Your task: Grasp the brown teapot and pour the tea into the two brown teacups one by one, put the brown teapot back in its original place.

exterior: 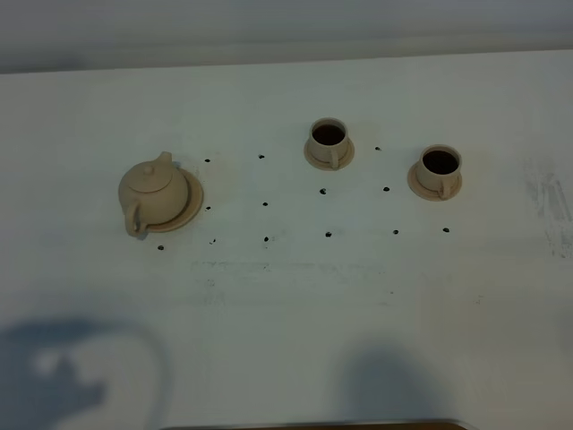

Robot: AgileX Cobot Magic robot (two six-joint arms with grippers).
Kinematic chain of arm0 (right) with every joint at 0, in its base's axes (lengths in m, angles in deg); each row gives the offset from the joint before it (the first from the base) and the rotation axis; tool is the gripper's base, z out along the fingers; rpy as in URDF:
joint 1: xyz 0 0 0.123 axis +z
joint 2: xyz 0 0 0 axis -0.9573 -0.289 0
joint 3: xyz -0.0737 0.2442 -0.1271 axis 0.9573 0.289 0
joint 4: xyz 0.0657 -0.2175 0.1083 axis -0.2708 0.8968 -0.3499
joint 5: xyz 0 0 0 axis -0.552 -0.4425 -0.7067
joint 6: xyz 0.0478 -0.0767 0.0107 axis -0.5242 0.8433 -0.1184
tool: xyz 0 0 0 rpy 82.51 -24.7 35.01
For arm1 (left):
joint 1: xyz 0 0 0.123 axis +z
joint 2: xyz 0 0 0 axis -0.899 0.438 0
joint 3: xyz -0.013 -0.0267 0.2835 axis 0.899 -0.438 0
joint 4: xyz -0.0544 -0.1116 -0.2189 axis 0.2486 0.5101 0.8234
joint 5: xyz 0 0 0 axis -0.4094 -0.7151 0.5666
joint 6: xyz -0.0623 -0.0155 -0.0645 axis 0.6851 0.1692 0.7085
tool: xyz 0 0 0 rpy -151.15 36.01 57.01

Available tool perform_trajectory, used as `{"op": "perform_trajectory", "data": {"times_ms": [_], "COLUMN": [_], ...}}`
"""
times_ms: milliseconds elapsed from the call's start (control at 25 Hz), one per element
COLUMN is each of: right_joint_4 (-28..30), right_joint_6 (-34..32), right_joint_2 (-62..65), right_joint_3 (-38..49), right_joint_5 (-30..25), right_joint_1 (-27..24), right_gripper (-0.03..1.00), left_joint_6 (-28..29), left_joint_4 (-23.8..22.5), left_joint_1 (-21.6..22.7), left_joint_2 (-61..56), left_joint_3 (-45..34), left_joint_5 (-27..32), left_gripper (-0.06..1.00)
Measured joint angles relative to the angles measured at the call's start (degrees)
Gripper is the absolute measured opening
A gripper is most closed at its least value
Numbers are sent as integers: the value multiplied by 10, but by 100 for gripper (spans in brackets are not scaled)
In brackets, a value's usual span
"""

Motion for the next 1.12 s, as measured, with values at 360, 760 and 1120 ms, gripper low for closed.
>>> {"op": "perform_trajectory", "data": {"times_ms": [360,760,1120], "right_joint_4": [0,0,0], "right_joint_6": [0,0,0], "right_joint_2": [0,0,0], "right_joint_3": [0,0,0], "right_joint_5": [0,0,0], "right_joint_1": [0,0,0], "right_gripper": [24,24,24], "left_joint_6": [1,82,88], "left_joint_4": [8,-63,-72], "left_joint_1": [-64,-163,-166], "left_joint_2": [-57,-163,-182], "left_joint_3": [-55,-58,-58], "left_joint_5": [1,2,3], "left_gripper": [59,50,46]}}
